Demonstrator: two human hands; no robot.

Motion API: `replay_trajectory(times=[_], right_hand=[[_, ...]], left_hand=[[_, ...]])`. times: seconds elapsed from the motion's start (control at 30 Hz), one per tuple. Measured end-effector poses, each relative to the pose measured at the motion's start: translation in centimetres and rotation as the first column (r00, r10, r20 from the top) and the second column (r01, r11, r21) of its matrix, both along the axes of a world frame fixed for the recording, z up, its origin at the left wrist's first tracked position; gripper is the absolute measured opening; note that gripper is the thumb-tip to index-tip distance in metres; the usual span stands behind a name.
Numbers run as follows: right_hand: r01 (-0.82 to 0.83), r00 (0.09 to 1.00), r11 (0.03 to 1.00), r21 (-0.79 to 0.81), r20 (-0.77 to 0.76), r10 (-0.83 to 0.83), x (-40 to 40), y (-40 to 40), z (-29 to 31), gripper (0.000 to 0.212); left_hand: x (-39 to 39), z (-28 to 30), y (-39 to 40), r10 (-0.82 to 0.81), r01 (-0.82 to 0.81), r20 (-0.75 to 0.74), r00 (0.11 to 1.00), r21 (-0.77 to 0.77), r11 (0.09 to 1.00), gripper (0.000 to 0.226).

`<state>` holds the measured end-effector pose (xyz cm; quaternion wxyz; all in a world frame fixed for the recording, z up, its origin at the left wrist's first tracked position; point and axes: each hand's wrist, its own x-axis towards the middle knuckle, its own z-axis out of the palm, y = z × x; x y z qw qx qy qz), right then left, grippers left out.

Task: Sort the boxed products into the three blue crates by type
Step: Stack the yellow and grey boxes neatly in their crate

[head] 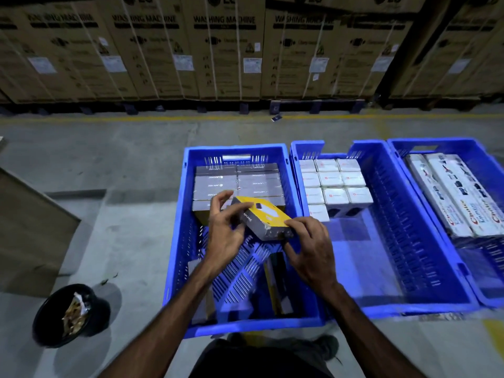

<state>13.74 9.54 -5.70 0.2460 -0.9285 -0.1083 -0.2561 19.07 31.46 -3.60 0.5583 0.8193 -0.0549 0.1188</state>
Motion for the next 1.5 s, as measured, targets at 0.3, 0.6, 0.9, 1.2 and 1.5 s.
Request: replay_trajectory(times=[0.3, 0.6, 0.9, 1.2, 1.5], right_hand=[[-0.077, 0.98, 0.994, -0.072, 0.179, 0.089, -0.8, 1.5, -0.4, 0.028], [0.245, 0.931, 0.967, -0.07, -0.261, -0.255, -0.2, 0.4, -0.4, 0.071], [0.335, 0.877, 0.94, 0.065, -0.387, -0.286, 0.5, 0.5, -0.2, 0.055], [0.335, 0.864, 0.941, 0.047, -0.414, -0.287, 0.4, 0.5, -0.5, 0.056], [0.336, 0.855, 0.94, 0.058, -0.437, -0.278, 0.3, 0.7, -0.2, 0.056]], left_hand=[[-1.7, 0.9, -1.7, -0.416, -0.452, -0.651, 0.634, -0.749, 0.484, 0.034], [1.5, 1.3, 1.5, -0.109, 0.085, -0.286, 0.952, -0.094, 0.992, 0.047], [5.2, -4.2, -0.7, -0.271, 0.224, -0.02, 0.962, 0.626, 0.747, 0.04], [6.4, -6.7, -3.8, -0.218, 0.106, 0.014, 0.976, 0.842, 0.53, 0.047], [5.2, -7.6, -4.0, -0.187, 0.058, 0.063, 0.98, 0.813, 0.579, 0.056]])
